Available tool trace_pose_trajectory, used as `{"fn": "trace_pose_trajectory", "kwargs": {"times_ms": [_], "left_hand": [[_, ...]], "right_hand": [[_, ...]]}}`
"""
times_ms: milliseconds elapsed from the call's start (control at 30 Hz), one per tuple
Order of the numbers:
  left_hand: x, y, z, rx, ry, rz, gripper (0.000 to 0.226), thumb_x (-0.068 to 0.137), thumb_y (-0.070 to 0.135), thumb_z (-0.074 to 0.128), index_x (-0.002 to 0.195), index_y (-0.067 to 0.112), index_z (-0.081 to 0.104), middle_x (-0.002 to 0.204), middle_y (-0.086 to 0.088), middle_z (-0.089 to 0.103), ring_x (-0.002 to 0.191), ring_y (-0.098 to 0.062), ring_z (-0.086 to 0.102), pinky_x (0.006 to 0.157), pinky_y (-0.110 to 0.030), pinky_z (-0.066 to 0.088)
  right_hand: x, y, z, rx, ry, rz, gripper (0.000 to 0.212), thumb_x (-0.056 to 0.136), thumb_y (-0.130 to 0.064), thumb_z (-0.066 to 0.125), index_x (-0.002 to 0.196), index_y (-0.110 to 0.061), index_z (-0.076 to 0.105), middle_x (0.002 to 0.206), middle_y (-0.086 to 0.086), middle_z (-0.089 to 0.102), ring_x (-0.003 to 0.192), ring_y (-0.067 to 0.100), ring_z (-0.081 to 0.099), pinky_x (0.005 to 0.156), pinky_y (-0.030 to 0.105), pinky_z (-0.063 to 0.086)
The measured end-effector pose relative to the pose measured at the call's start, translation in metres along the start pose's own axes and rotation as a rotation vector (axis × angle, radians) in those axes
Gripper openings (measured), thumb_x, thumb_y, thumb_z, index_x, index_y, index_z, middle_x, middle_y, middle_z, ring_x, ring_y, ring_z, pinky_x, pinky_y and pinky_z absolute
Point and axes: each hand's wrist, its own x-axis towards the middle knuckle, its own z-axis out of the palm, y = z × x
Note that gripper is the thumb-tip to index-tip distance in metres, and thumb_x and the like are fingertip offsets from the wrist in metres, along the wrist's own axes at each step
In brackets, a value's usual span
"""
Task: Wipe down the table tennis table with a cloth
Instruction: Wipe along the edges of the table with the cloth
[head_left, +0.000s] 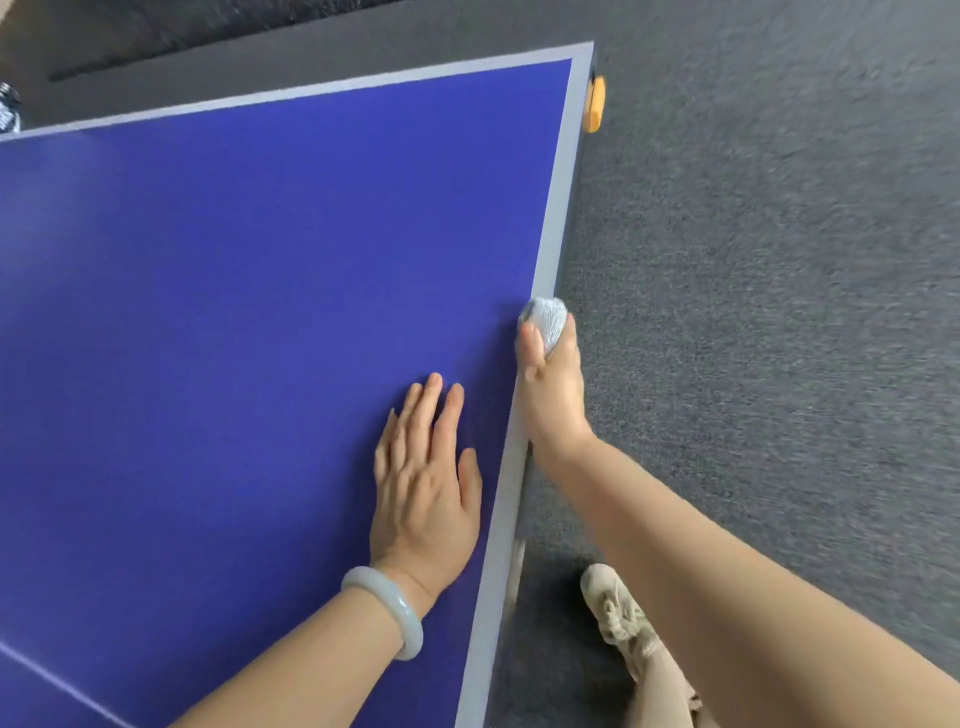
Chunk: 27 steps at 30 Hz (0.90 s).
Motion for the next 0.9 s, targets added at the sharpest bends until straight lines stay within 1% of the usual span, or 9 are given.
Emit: {"fn": "trace_pose_trajectory", "kwargs": {"times_ms": [67,167,300,367,467,600,667,733,900], "left_hand": [[0.000,0.000,0.000,0.022,-0.005,0.005,0.057,0.099,0.030,0.024,0.154,0.016,0.026,0.162,-0.003,0.019,0.151,-0.017,0.011,0.121,-0.044,0.020],[0.001,0.001,0.000,0.059,-0.008,0.001,0.057,0.098,0.028,0.025,0.153,0.014,0.026,0.162,-0.006,0.022,0.150,-0.020,0.015,0.120,-0.045,0.022],[0.004,0.004,-0.001,0.079,-0.003,0.004,0.057,0.095,0.024,0.028,0.151,0.010,0.032,0.160,-0.010,0.026,0.148,-0.024,0.020,0.118,-0.045,0.018],[0.004,0.005,-0.002,0.074,-0.004,0.011,0.058,0.095,0.024,0.029,0.151,0.009,0.033,0.159,-0.010,0.026,0.148,-0.025,0.022,0.118,-0.045,0.018],[0.003,0.005,-0.004,0.069,-0.019,0.003,0.057,0.096,0.026,0.029,0.150,0.008,0.035,0.159,-0.011,0.028,0.147,-0.028,0.025,0.116,-0.048,0.023],[0.008,0.010,-0.012,0.114,-0.067,-0.002,0.056,0.094,0.026,0.032,0.142,0.003,0.046,0.150,-0.016,0.040,0.138,-0.035,0.039,0.108,-0.052,0.039],[0.022,0.015,-0.020,0.122,-0.081,0.004,0.052,0.092,0.028,0.036,0.132,0.002,0.055,0.138,-0.018,0.050,0.124,-0.038,0.051,0.098,-0.051,0.047],[0.049,0.021,-0.027,0.089,-0.069,0.020,0.046,0.093,0.029,0.039,0.126,0.003,0.058,0.131,-0.014,0.052,0.116,-0.034,0.054,0.095,-0.047,0.048],[0.157,0.042,-0.022,-0.005,0.041,0.020,0.041,0.097,0.014,0.051,0.135,0.001,0.051,0.147,-0.015,0.044,0.138,-0.031,0.040,0.110,-0.046,0.034]], "right_hand": [[0.019,-0.008,-0.001,0.001,0.030,0.002,0.062,0.105,-0.038,0.040,0.158,-0.014,0.017,0.158,0.010,0.031,0.144,0.023,0.032,0.115,0.028,0.024],[-0.022,0.007,0.004,-0.011,0.072,-0.008,0.064,0.104,-0.042,0.039,0.158,-0.018,0.017,0.161,0.004,0.028,0.147,0.016,0.027,0.113,0.019,0.019],[-0.082,0.029,0.004,0.011,0.040,0.015,0.066,0.098,-0.047,0.041,0.155,-0.019,0.023,0.158,0.004,0.032,0.145,0.018,0.030,0.119,0.033,0.024],[-0.054,0.021,0.001,-0.019,0.002,0.026,0.063,0.101,-0.040,0.043,0.156,-0.015,0.020,0.157,0.008,0.030,0.145,0.019,0.027,0.119,0.030,0.022],[0.023,-0.015,-0.004,-0.067,-0.005,0.030,0.063,0.103,-0.037,0.044,0.155,-0.010,0.021,0.155,0.012,0.031,0.142,0.025,0.031,0.109,0.025,0.023],[0.074,-0.038,-0.010,-0.121,-0.056,0.064,0.064,0.102,-0.041,0.046,0.154,-0.014,0.021,0.148,0.018,0.033,0.135,0.032,0.038,0.109,0.038,0.031],[0.074,-0.037,-0.015,-0.137,-0.097,0.079,0.065,0.102,-0.043,0.046,0.154,-0.016,0.021,0.147,0.018,0.033,0.132,0.032,0.041,0.109,0.040,0.036],[0.074,-0.034,-0.017,-0.163,-0.117,0.070,0.066,0.101,-0.046,0.044,0.155,-0.017,0.018,0.146,0.016,0.032,0.130,0.033,0.043,0.106,0.040,0.036],[0.074,-0.030,-0.016,-0.167,-0.139,0.080,0.070,0.102,-0.045,0.042,0.157,-0.018,0.009,0.145,0.012,0.028,0.130,0.029,0.042,0.101,0.032,0.033]]}}
